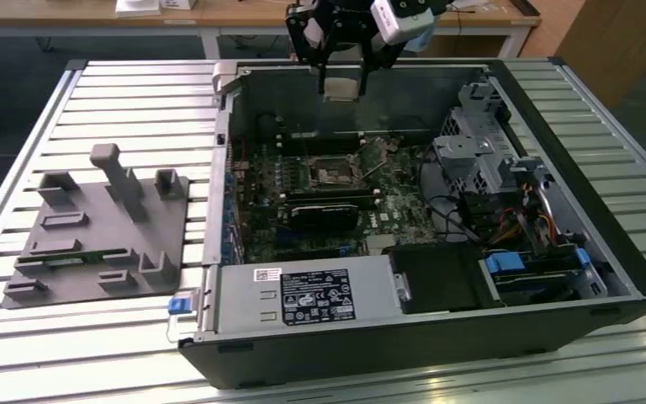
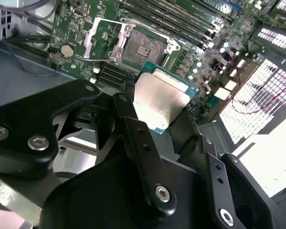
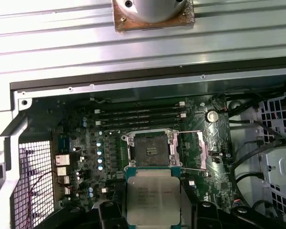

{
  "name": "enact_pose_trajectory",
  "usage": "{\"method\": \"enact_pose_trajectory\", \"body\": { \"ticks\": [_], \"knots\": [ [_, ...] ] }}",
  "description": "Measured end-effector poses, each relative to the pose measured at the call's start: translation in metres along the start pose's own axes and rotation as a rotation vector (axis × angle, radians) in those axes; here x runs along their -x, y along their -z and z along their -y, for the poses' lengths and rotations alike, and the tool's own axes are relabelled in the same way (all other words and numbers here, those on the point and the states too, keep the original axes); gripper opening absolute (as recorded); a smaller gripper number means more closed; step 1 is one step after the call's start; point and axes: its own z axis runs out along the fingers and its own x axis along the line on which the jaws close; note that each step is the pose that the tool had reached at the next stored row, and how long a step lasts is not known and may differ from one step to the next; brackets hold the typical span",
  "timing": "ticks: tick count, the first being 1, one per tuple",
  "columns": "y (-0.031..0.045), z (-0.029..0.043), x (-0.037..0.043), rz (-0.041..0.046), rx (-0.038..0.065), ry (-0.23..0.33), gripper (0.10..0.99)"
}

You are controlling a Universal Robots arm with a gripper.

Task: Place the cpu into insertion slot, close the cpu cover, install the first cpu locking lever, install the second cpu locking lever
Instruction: 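Place the cpu into insertion slot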

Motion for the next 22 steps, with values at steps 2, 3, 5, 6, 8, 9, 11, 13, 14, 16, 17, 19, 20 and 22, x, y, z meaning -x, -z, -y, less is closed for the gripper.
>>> {"method": "enact_pose_trajectory", "body": {
  "ticks": [2,3,5,6,8,9,11,13,14,16,17,19,20,22],
  "knots": [
    [-0.0001,0.0000,0.0000,0.0021,0.000,-0.024,0.537],
    [-0.0002,0.0000,0.0000,0.0031,0.000,-0.035,0.537],
    [-0.0003,0.0000,0.0000,0.0049,0.001,-0.055,0.537],
    [-0.0004,0.0000,0.0000,0.0057,0.001,-0.064,0.537],
    [-0.0005,0.0000,0.0000,0.0074,0.001,-0.084,0.537],
    [-0.0005,0.0001,0.0000,0.0082,0.002,-0.093,0.537],
    [-0.0007,0.0001,0.0000,0.0098,0.002,-0.110,0.537],
    [-0.0008,0.0000,0.0000,0.0112,0.002,-0.125,0.537],
    [-0.0009,-0.0002,0.0000,0.0119,0.002,-0.133,0.537],
    [-0.0010,-0.0003,-0.0001,0.0130,0.002,-0.146,0.537],
    [-0.0010,-0.0004,0.0000,0.0135,0.002,-0.151,0.537],
    [-0.0011,-0.0004,-0.0001,0.0145,0.002,-0.162,0.537],
    [-0.0011,-0.0003,-0.0003,0.0150,0.002,-0.169,0.537],
    [-0.0012,-0.0003,-0.0005,0.0163,0.002,-0.183,0.537]
  ]
}}
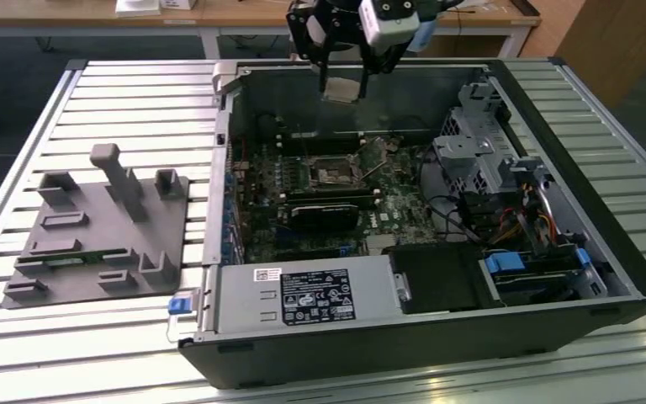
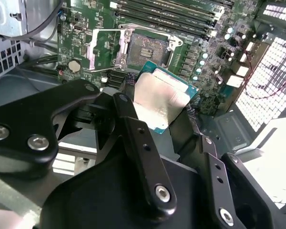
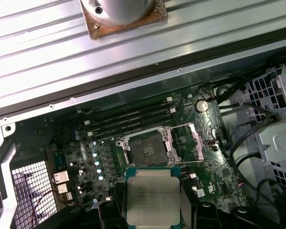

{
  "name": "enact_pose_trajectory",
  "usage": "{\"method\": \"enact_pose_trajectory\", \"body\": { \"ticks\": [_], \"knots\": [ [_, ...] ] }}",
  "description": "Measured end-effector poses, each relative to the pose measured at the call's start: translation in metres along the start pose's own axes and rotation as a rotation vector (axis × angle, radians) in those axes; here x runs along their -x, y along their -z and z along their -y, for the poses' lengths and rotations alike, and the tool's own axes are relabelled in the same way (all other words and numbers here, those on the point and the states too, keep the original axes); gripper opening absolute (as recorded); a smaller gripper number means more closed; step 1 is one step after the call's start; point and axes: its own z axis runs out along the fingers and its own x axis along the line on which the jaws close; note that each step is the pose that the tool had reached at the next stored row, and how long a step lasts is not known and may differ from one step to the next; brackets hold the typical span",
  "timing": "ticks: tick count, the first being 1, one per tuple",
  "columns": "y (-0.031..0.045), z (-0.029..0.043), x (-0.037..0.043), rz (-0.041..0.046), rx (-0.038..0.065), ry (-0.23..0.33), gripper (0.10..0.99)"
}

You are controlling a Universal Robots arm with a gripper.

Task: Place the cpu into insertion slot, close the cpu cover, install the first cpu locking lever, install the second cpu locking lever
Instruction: 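Place the cpu into insertion slot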

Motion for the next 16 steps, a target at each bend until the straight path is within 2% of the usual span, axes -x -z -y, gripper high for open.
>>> {"method": "enact_pose_trajectory", "body": {
  "ticks": [6,16],
  "knots": [
    [-0.0002,0.0002,-0.0006,0.0038,0.001,-0.043,0.537],
    [-0.0013,0.0006,-0.0014,0.0149,0.002,-0.166,0.537]
  ]
}}
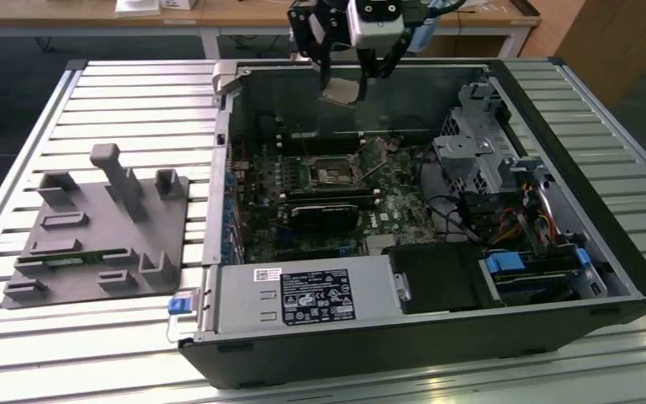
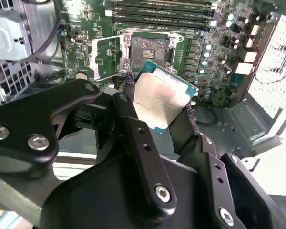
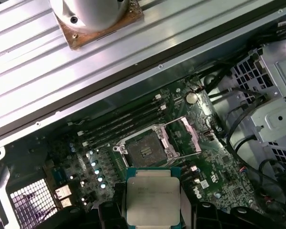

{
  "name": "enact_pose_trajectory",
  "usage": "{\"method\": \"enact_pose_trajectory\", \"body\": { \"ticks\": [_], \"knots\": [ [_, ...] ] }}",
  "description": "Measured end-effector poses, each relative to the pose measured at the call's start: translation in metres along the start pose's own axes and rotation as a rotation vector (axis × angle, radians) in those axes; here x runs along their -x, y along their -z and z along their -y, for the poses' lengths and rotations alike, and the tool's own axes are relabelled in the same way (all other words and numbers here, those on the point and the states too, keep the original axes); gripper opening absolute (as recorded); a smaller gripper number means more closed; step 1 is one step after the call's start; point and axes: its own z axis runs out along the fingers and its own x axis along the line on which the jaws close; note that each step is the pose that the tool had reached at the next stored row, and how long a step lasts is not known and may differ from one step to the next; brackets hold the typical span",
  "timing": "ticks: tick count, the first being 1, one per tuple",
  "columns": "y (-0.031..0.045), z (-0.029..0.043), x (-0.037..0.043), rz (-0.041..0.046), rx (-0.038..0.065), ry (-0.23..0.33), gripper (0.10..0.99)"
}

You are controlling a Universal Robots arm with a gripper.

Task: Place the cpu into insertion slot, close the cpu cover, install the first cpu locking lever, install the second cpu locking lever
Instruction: 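Place the cpu into insertion slot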

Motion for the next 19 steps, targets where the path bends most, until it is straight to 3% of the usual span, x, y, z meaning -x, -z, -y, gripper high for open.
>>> {"method": "enact_pose_trajectory", "body": {
  "ticks": [19],
  "knots": [
    [-0.0014,0.0016,-0.0030,0.0176,0.004,-0.205,0.537]
  ]
}}
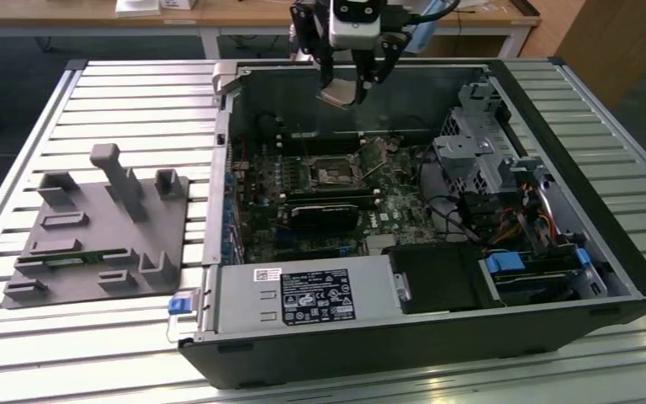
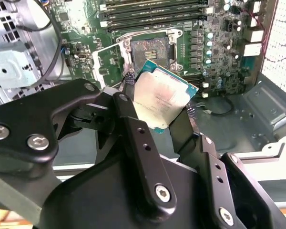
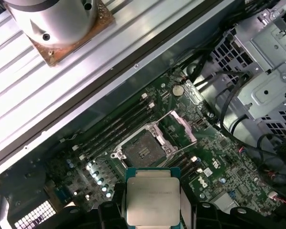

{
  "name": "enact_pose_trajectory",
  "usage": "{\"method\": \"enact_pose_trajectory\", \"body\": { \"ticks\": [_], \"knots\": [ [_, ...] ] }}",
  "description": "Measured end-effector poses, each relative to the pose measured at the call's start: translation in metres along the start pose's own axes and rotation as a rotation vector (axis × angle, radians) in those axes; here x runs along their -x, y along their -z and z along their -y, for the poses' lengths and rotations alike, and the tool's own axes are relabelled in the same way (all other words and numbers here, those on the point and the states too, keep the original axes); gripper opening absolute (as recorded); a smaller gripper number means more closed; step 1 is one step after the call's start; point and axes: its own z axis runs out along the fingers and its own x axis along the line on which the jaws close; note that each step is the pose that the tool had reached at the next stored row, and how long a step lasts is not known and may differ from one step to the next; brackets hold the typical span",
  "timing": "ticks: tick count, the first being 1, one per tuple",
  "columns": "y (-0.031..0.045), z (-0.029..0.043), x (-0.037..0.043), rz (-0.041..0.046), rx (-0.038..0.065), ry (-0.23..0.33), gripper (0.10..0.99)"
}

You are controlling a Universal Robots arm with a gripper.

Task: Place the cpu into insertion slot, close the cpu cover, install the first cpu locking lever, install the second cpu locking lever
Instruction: 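Place the cpu into insertion slot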

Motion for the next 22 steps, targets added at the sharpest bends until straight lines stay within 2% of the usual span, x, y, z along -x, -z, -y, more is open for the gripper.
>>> {"method": "enact_pose_trajectory", "body": {
  "ticks": [22],
  "knots": [
    [-0.0039,0.0009,-0.0007,0.0282,0.006,-0.327,0.537]
  ]
}}
